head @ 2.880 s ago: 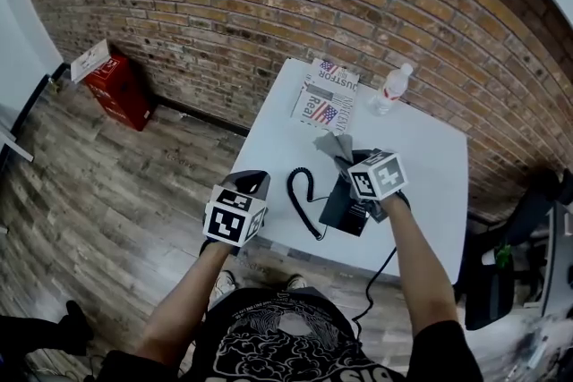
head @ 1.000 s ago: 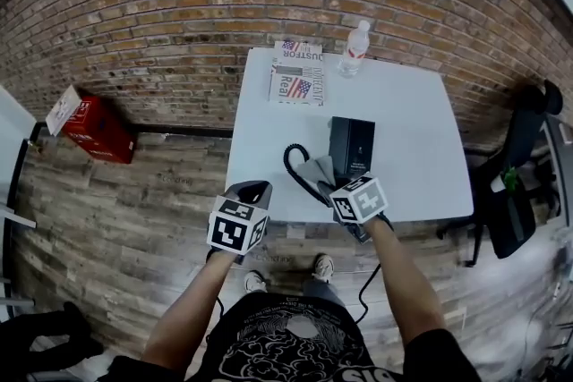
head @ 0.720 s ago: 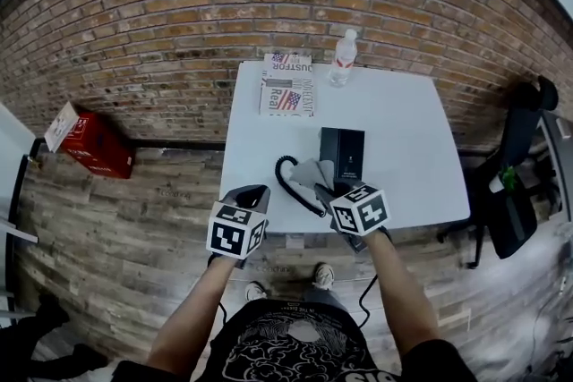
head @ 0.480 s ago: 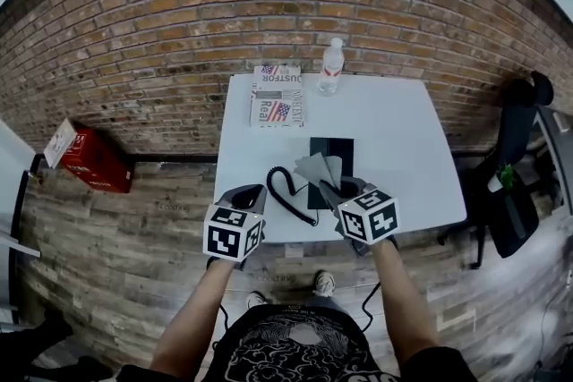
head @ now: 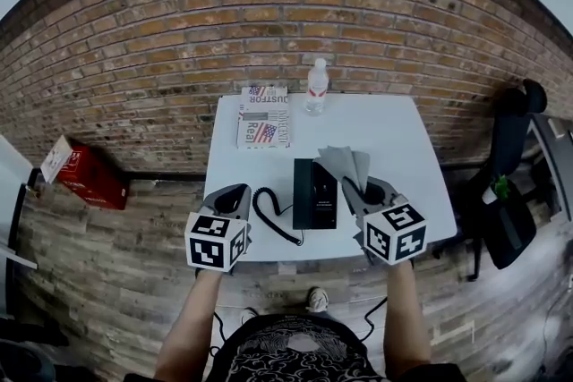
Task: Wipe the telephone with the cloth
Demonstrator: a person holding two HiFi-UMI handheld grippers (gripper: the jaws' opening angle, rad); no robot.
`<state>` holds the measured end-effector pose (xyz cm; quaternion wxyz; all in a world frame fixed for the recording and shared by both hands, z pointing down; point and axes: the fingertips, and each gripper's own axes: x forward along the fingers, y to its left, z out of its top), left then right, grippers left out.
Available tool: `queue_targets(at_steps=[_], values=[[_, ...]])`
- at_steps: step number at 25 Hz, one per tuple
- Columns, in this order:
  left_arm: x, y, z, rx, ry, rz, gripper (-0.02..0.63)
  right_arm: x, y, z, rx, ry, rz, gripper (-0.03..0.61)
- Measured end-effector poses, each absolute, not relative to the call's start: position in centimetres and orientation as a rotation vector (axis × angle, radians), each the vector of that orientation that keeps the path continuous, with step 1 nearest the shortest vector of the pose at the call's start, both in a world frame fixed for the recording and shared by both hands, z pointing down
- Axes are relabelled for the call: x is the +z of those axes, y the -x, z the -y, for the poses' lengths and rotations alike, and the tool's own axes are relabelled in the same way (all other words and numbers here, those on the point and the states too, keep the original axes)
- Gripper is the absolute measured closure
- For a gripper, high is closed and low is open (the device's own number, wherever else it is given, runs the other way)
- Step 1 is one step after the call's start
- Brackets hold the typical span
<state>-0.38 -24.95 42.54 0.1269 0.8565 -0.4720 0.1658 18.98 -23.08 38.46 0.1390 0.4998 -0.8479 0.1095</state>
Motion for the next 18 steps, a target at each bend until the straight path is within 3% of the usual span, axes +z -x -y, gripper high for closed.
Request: queue_targets(at_steps=[18], values=[[42.3,1.5,25.2,0.479,-2.452,1.437,0.607,37.5,-19.7,23.5,0.27,-1.459,2.459,0.568]])
